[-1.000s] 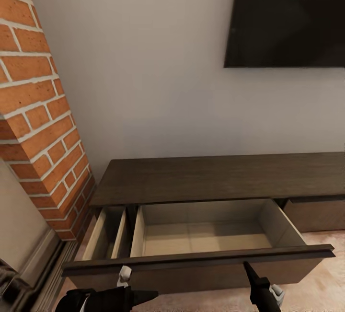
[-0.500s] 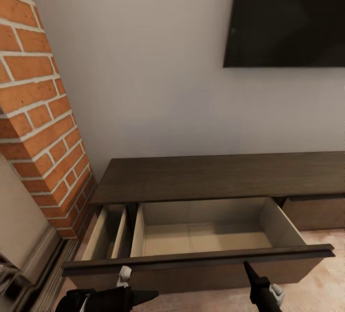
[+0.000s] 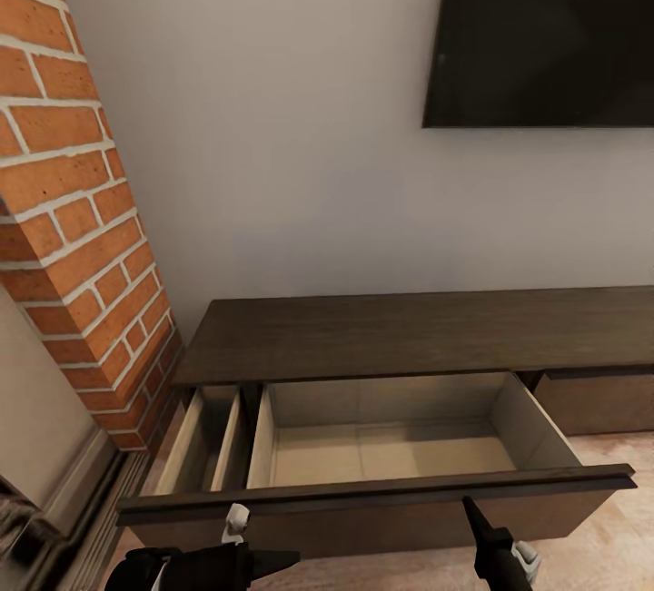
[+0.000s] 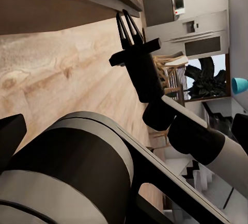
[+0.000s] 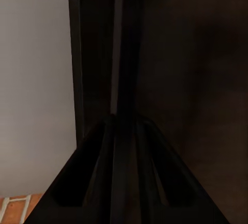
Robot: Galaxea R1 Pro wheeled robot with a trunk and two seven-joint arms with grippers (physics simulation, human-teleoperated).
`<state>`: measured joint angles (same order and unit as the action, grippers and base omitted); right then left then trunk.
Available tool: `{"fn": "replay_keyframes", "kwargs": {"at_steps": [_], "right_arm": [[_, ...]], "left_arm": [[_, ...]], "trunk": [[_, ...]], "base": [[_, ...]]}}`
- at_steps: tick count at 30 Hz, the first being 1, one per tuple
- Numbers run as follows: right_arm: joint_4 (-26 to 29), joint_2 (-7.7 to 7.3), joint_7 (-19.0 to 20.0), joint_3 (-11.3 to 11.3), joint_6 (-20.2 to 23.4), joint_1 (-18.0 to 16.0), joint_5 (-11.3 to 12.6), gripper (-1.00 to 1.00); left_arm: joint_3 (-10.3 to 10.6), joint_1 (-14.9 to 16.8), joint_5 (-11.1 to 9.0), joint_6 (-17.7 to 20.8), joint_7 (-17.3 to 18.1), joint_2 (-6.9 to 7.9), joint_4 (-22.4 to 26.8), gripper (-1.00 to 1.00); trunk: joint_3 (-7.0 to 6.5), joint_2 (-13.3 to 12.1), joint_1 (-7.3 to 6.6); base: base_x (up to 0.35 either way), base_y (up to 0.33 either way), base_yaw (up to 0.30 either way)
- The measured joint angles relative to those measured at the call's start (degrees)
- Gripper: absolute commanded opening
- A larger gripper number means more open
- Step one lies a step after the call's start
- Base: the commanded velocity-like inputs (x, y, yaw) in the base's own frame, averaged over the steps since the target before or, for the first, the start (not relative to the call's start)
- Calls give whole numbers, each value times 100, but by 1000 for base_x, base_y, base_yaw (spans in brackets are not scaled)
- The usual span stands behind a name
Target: Place each of the two pumpkins and all three candles from the living room inside a cabinet in the living room (use any cabinet), then make sure every cabinet is closed, and position the cauldron so it is next to a table in the living room.
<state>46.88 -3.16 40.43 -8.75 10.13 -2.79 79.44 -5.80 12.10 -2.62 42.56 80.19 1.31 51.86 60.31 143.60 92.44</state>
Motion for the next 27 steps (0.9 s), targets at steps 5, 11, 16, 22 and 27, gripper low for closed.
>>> {"fn": "replay_keyframes", "kwargs": {"at_steps": [5,11,16,22,27], "right_arm": [[147,2,-249,3,1,0,-4,-100],[16,1,-28,-9,-1,0,-1,-100],[4,4,-7,-14,0,0,-1,-100],[4,3,-8,-12,0,0,-1,-100],[44,2,-76,-12,0,0,-2,-100]], "left_arm": [[0,0,-2,0,0,0,0,100],[0,0,0,0,0,3,0,100],[0,0,0,0,0,1,0,100],[0,-5,-2,0,0,0,0,100],[0,-8,0,0,0,1,0,100]], "trunk": [[0,0,1],[0,0,0],[0,0,0],[0,0,0],[0,0,1]], "base": [[-108,0,0],[-18,0,0],[-1,0,0],[-4,0,0],[-68,0,0]]}}
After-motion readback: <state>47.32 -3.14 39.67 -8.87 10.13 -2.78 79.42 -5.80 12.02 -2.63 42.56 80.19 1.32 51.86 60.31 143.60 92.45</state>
